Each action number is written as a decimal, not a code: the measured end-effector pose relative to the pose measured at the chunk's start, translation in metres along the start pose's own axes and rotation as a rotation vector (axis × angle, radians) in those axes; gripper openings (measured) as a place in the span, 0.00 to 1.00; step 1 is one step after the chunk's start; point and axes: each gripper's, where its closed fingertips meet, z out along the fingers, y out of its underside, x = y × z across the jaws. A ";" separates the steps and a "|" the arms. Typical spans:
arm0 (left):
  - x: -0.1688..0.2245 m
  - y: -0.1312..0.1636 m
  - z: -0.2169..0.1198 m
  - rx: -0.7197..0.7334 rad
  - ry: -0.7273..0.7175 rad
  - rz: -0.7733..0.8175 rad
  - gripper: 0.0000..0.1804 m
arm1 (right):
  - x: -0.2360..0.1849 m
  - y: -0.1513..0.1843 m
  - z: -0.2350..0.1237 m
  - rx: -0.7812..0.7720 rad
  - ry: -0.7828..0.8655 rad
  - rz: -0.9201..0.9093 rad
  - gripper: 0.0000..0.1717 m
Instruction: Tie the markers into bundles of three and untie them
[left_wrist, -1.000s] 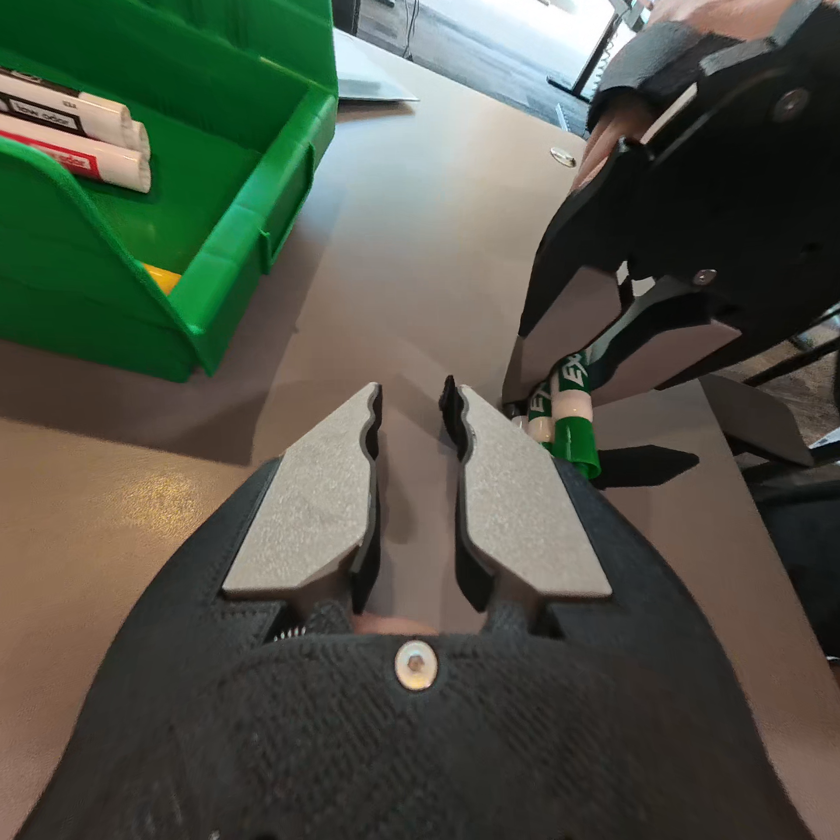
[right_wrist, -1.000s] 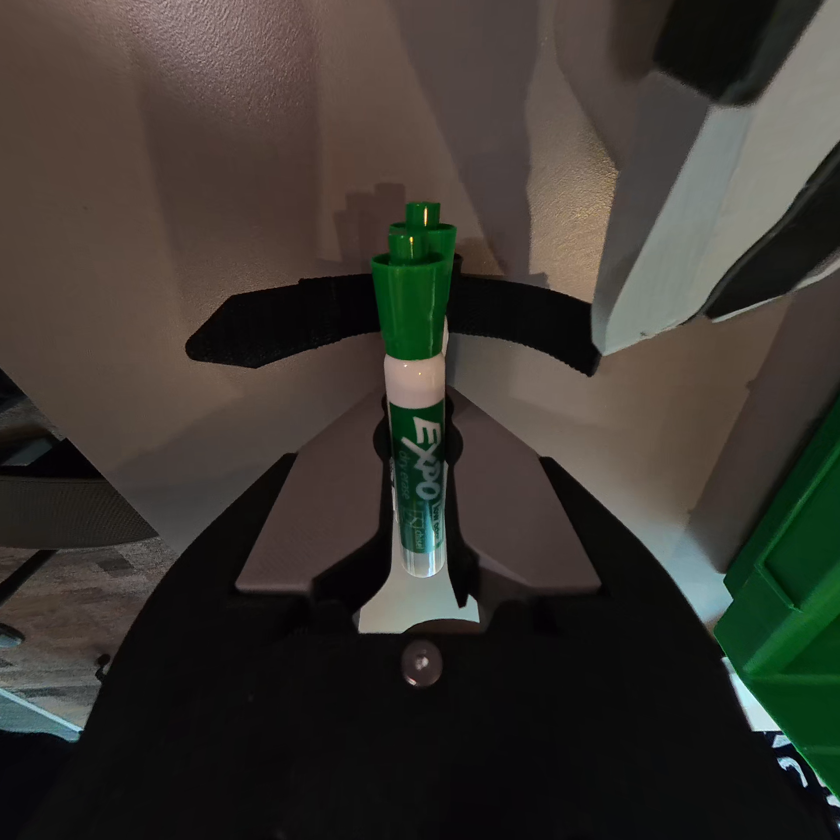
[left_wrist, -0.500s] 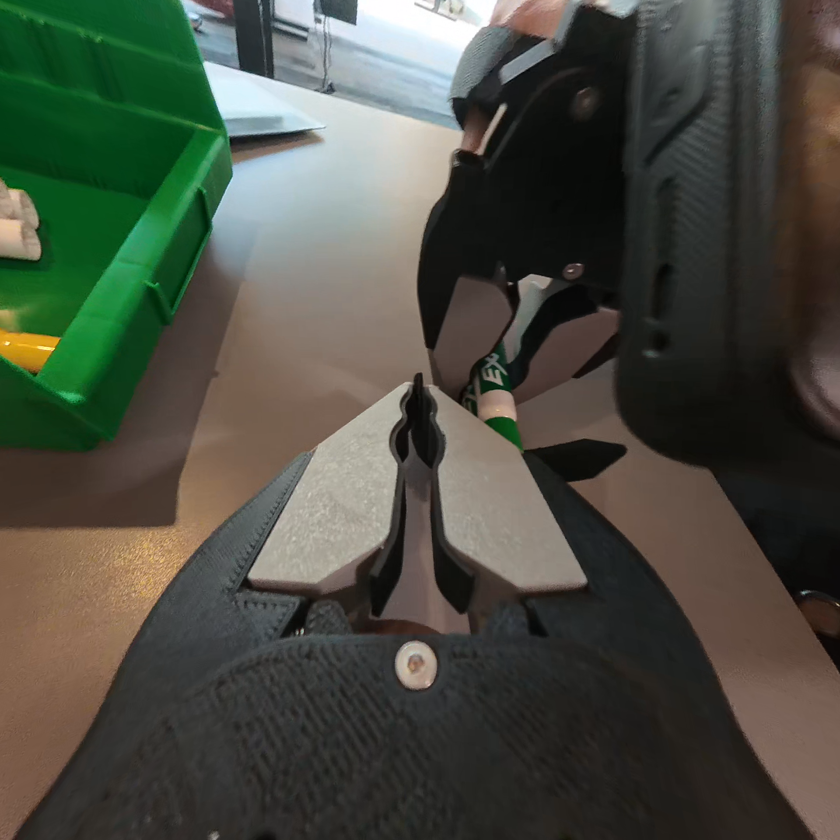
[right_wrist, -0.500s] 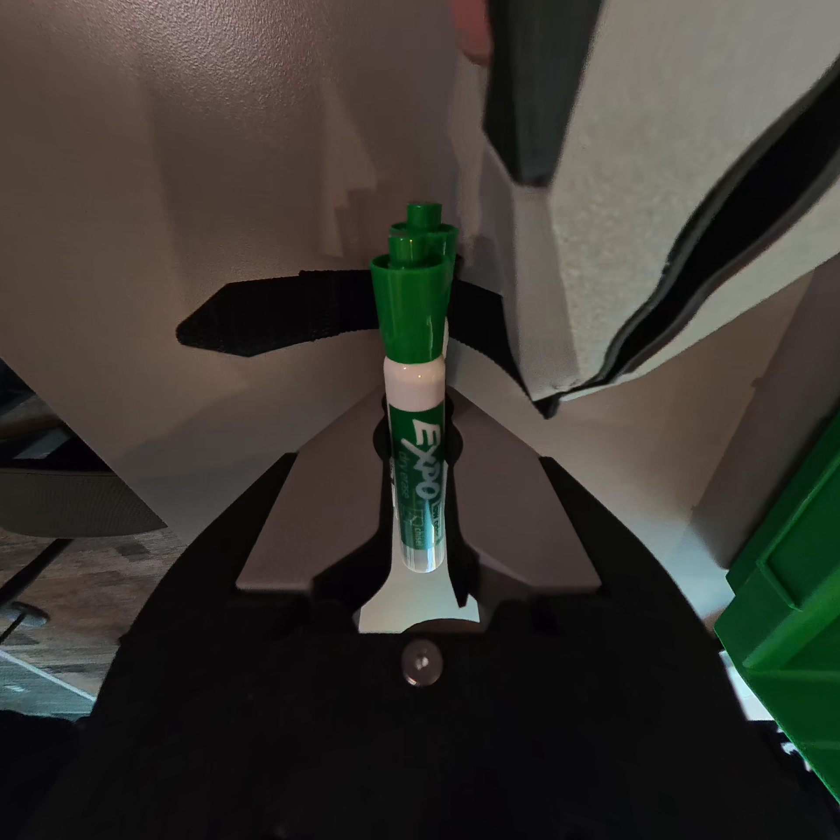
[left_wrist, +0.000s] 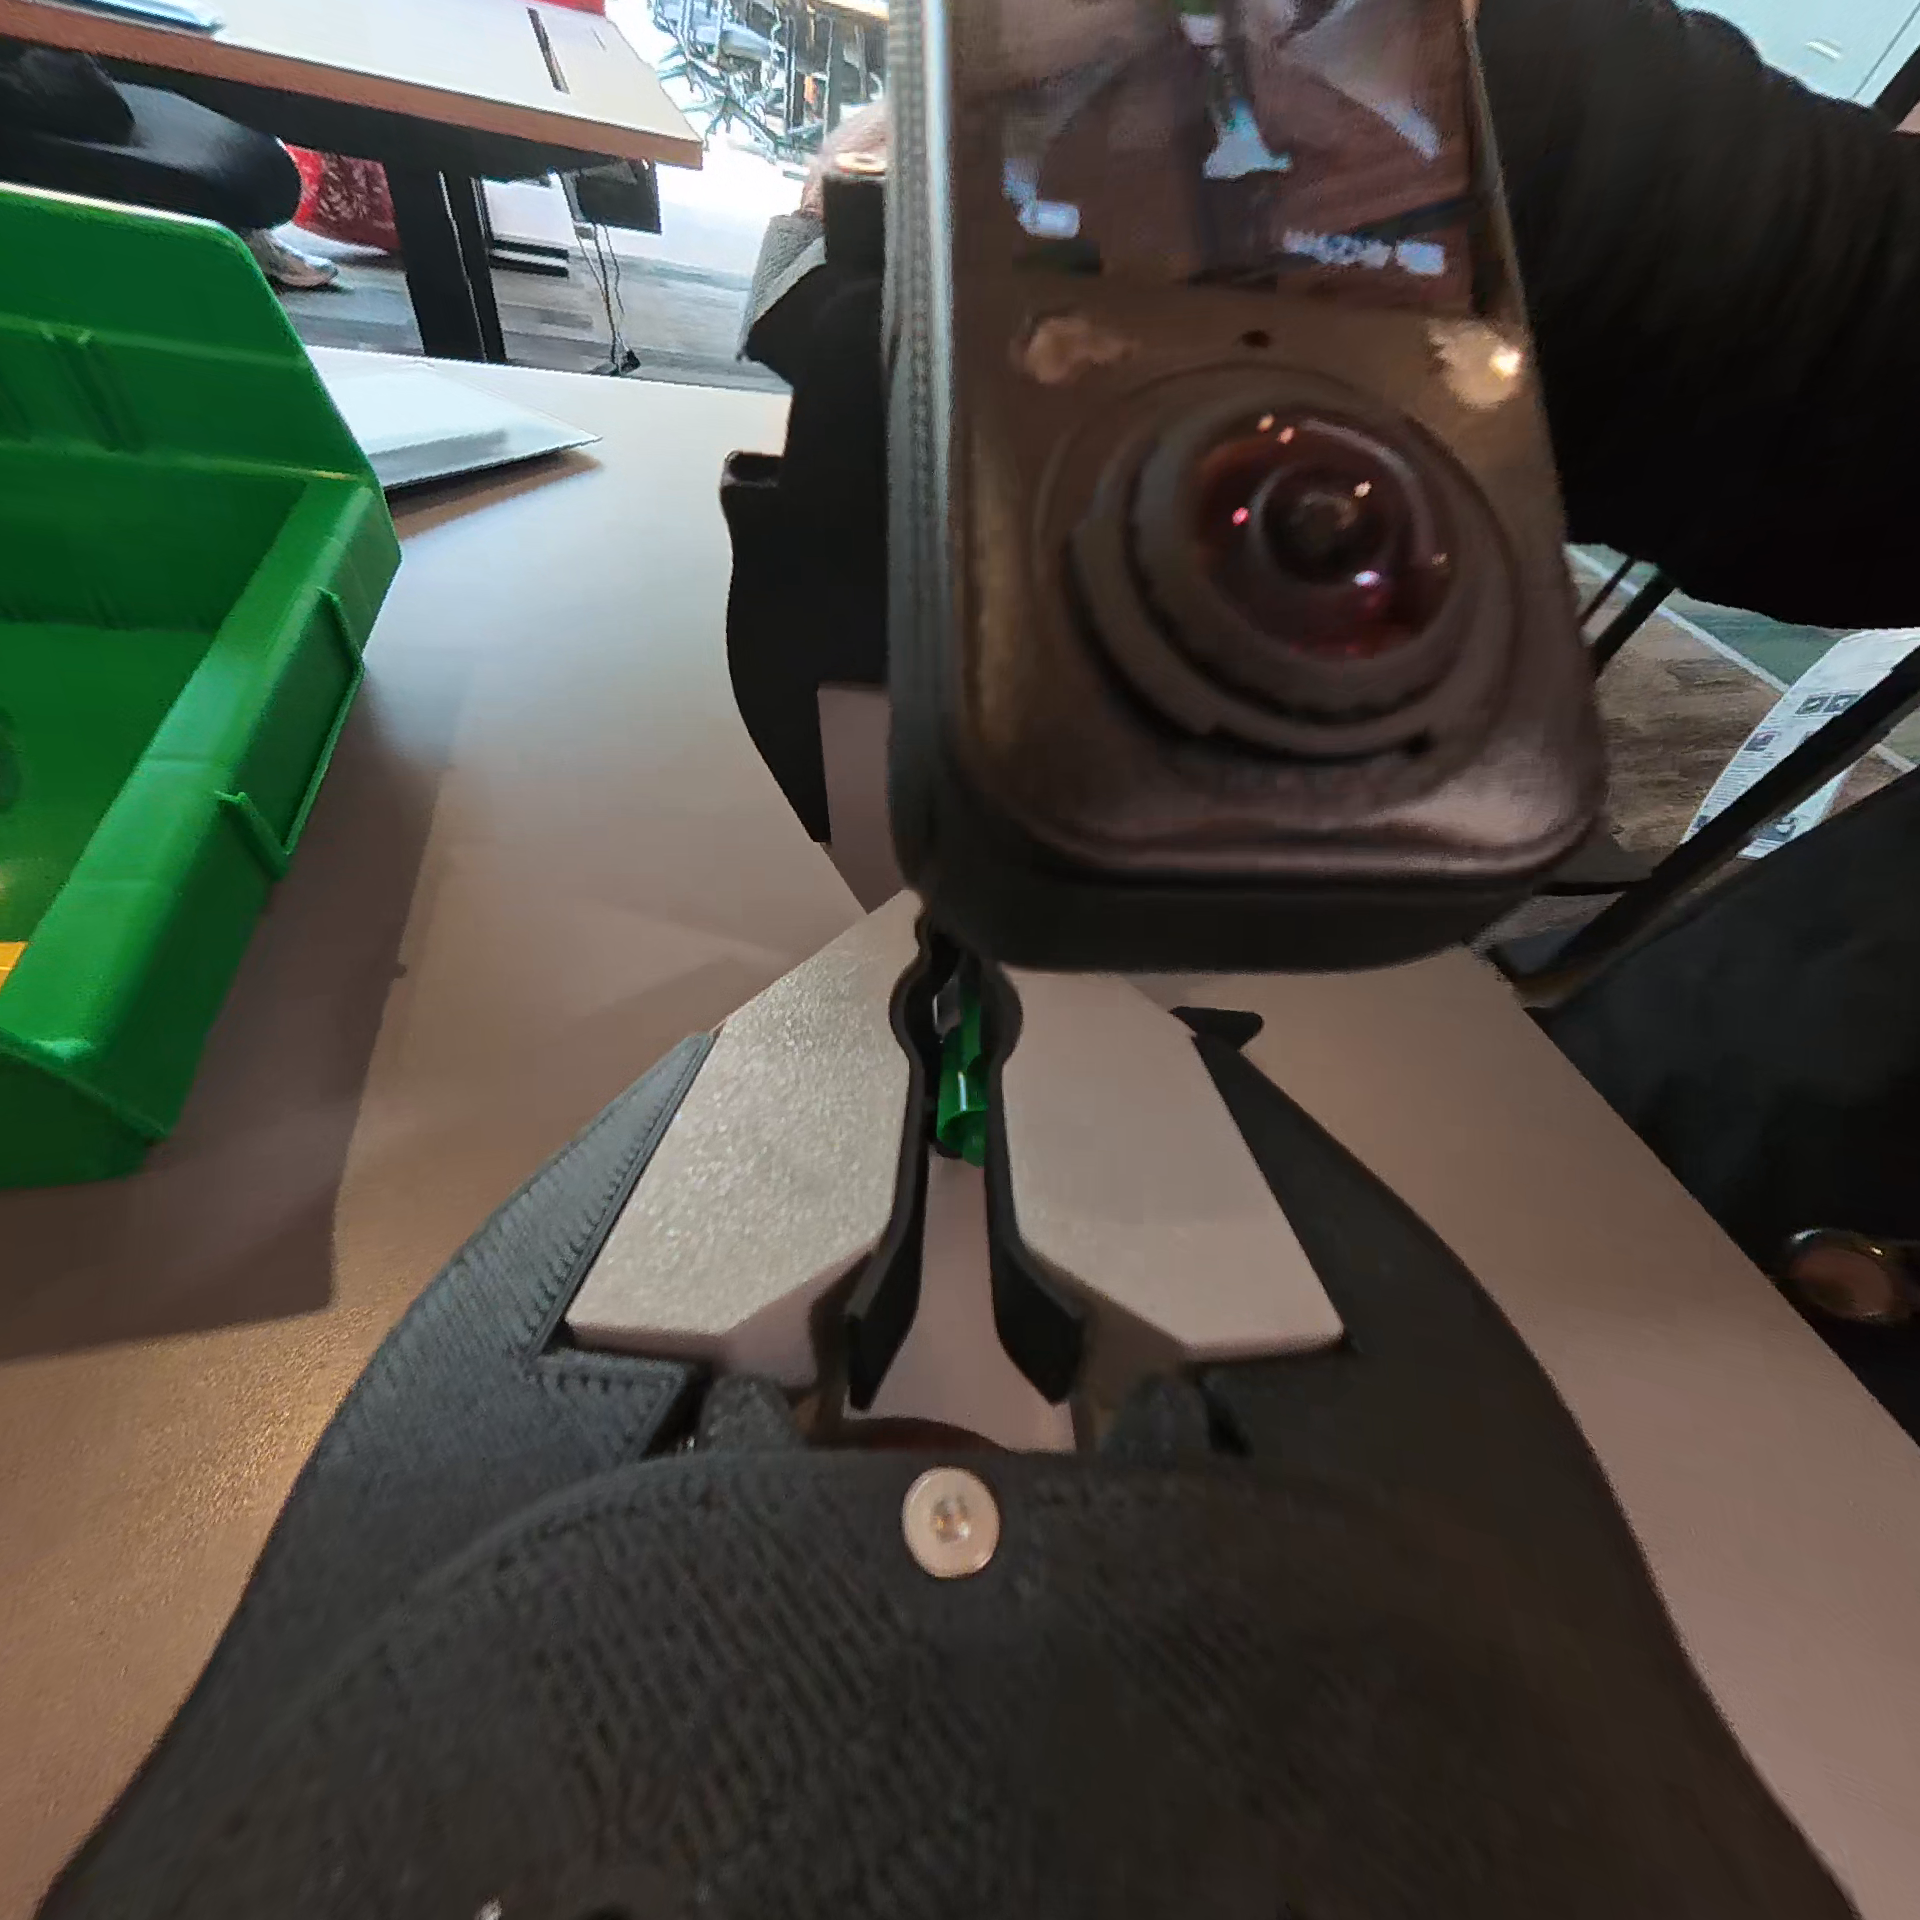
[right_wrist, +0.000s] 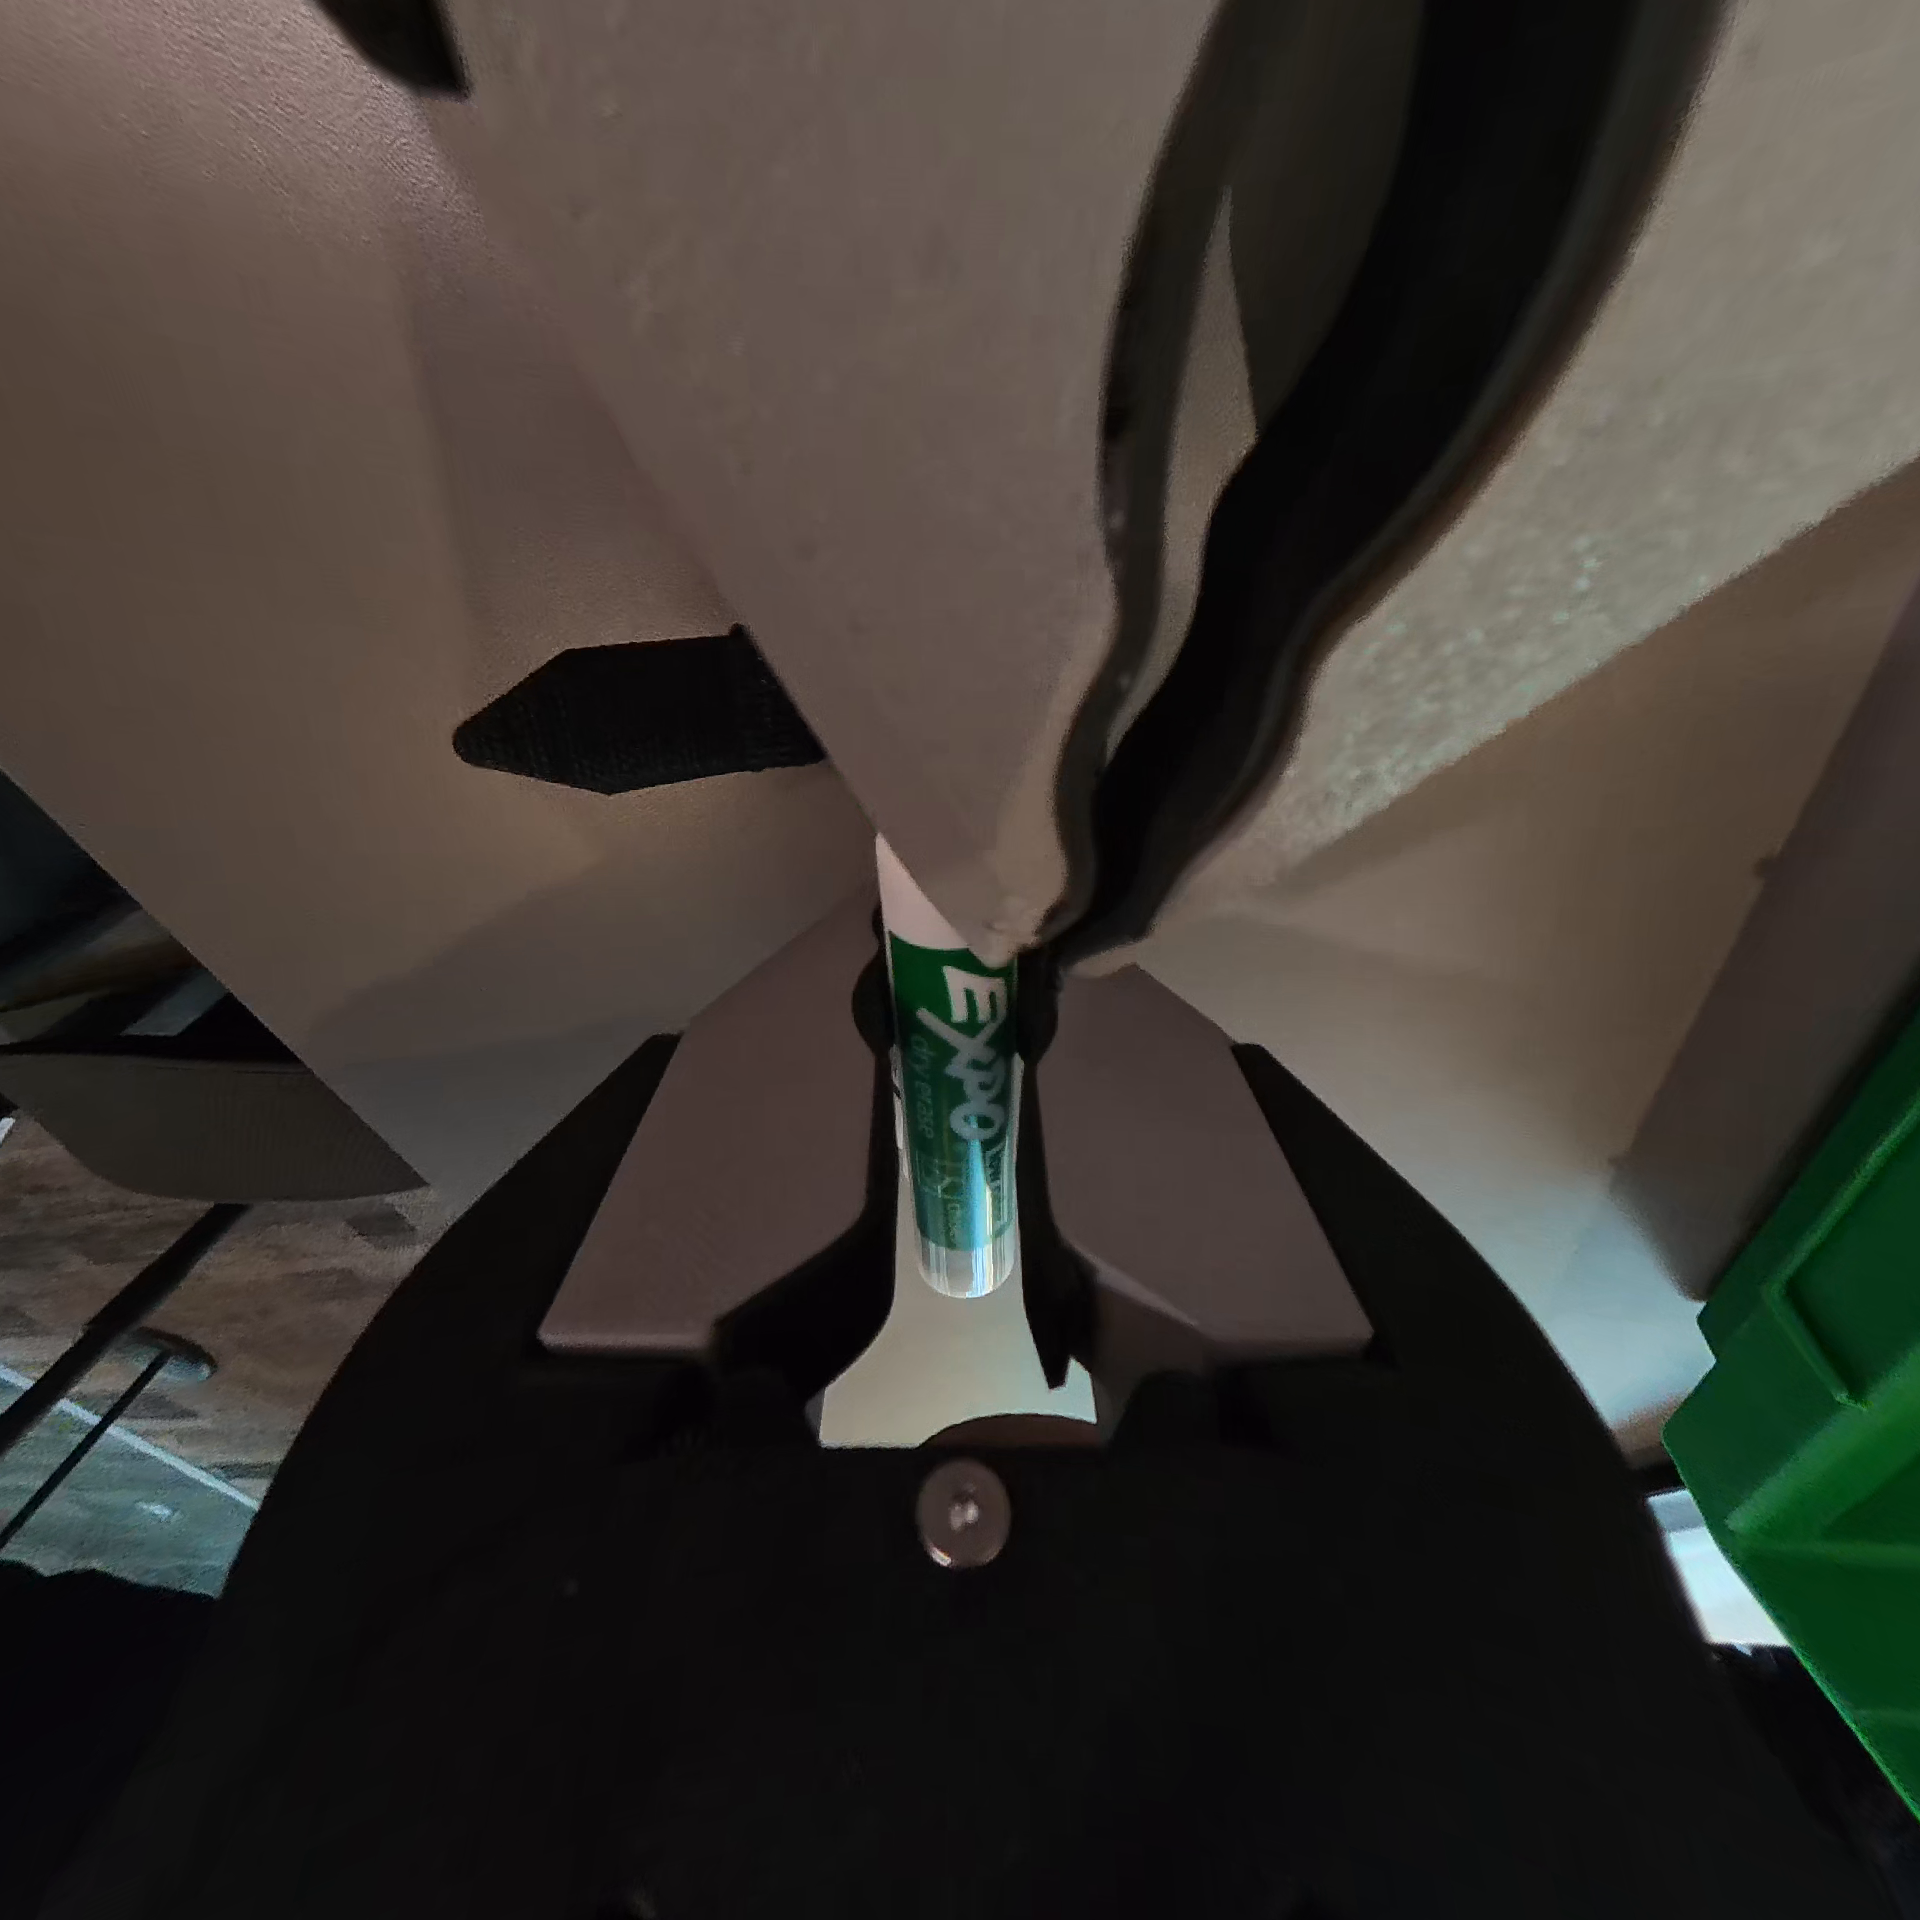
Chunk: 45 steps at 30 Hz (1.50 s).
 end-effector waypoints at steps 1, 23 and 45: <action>-0.001 0.000 0.000 0.001 -0.008 0.013 0.00 | 0.000 0.000 0.000 -0.006 0.001 -0.001 0.09; 0.017 -0.031 -0.050 0.146 -0.182 0.212 0.17 | 0.001 -0.002 0.000 0.033 0.000 -0.057 0.08; 0.047 0.044 0.023 -0.289 -0.518 0.684 0.14 | 0.005 -0.004 -0.001 0.072 -0.024 -0.021 0.09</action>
